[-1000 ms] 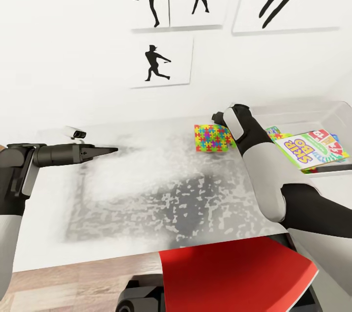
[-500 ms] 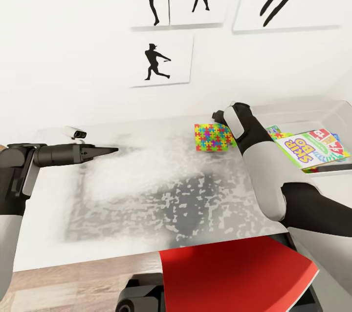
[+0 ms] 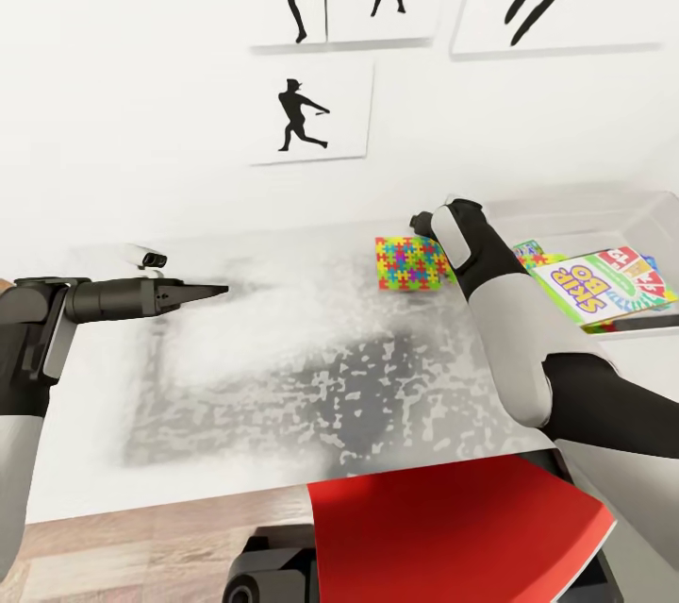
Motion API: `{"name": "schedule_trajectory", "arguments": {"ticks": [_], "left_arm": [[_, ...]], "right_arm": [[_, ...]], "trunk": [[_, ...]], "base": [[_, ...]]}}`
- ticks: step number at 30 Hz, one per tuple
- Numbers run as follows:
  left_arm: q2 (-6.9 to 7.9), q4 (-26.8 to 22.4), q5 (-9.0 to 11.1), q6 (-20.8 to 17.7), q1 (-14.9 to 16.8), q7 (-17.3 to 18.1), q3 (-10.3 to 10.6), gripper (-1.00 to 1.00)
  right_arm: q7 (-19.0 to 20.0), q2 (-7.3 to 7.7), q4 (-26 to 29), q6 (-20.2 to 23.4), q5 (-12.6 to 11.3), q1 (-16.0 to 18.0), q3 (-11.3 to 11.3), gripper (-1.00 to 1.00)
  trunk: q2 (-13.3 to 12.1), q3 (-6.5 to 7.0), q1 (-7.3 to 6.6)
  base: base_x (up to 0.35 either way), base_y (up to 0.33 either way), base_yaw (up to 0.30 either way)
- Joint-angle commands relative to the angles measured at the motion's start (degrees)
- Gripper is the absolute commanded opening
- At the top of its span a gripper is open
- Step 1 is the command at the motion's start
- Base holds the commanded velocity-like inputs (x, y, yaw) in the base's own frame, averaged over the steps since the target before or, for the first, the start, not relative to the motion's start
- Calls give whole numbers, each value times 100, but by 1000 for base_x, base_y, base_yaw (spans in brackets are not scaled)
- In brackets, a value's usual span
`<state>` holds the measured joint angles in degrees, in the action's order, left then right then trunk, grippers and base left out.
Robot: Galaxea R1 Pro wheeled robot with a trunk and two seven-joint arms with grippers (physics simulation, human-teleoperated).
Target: Put all the toys in the child's room - the three board games (two on the bed and one on the table), the two jigsaw puzzles on the table, and the tennis ball on the table - inside the toy box on the table in the child's room.
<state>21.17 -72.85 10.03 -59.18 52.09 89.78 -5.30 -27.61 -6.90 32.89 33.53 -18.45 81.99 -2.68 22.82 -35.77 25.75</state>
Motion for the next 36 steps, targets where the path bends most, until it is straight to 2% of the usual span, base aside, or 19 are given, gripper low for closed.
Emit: {"name": "schedule_trajectory", "arguments": {"ticks": [1, 18, 24, 36], "left_arm": [[2, -1, -1, -60, 3, 22, 2, 100], [16, -1, -1, -66, 3, 22, -32, 100], [80, -63, 41, -82, 28, 22, -79, 100], [76, -119, 69, -82, 300, 22, -65, 100]], "right_arm": [[-43, -1, 7, 6, -55, 3, -13, 100], [-43, 4, 33, -4, -54, 10, -20, 100], [-45, 4, 62, -4, -54, 18, -23, 100], [-57, 1, 77, -4, -54, 33, -31, 100]], "trunk": [[10, -13, 3], [10, -163, 3], [10, -219, 3], [10, -237, 3]], "base": [[0, 0, 0], [0, 0, 0], [0, 0, 0], [0, 0, 0]]}}
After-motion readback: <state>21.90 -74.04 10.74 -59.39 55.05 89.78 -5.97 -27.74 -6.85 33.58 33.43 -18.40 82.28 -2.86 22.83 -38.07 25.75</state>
